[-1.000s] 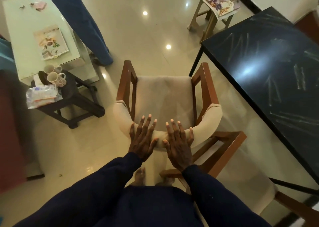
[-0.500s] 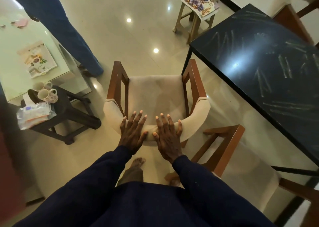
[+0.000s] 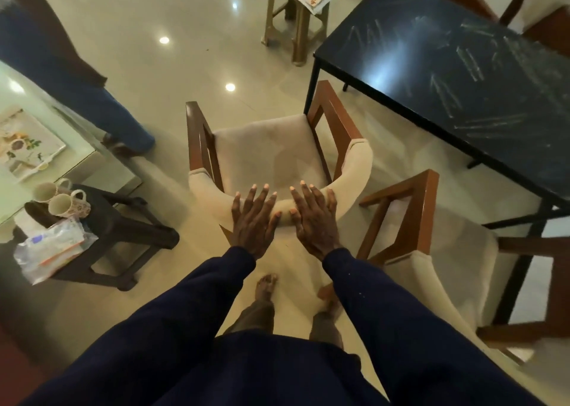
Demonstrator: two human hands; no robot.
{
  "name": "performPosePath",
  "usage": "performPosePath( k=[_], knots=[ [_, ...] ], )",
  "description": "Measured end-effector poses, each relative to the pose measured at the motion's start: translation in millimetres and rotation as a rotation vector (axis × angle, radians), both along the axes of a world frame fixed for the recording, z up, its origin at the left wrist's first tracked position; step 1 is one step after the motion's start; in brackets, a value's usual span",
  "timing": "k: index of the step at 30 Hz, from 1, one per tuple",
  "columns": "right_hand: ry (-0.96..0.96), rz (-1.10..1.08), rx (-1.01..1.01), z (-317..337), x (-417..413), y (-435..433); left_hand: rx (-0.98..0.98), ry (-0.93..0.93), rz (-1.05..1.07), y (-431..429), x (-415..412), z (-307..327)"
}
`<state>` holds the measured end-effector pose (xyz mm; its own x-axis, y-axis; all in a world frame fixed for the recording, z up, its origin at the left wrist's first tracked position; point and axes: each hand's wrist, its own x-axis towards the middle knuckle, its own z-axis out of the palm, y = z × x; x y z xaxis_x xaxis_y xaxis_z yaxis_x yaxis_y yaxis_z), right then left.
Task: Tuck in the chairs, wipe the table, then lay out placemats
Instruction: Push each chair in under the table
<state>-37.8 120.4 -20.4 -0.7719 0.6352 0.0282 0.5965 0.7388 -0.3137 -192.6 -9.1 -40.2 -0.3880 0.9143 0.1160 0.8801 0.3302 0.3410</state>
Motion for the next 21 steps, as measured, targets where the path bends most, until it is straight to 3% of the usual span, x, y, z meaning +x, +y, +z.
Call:
performPosePath(
  k=[21],
  knots=[
    [0.042,-0.306,0.052,-6.9,36.5,-107.0,0.099,0.005,-0.280,-54.6,9.1,0.2]
  ],
)
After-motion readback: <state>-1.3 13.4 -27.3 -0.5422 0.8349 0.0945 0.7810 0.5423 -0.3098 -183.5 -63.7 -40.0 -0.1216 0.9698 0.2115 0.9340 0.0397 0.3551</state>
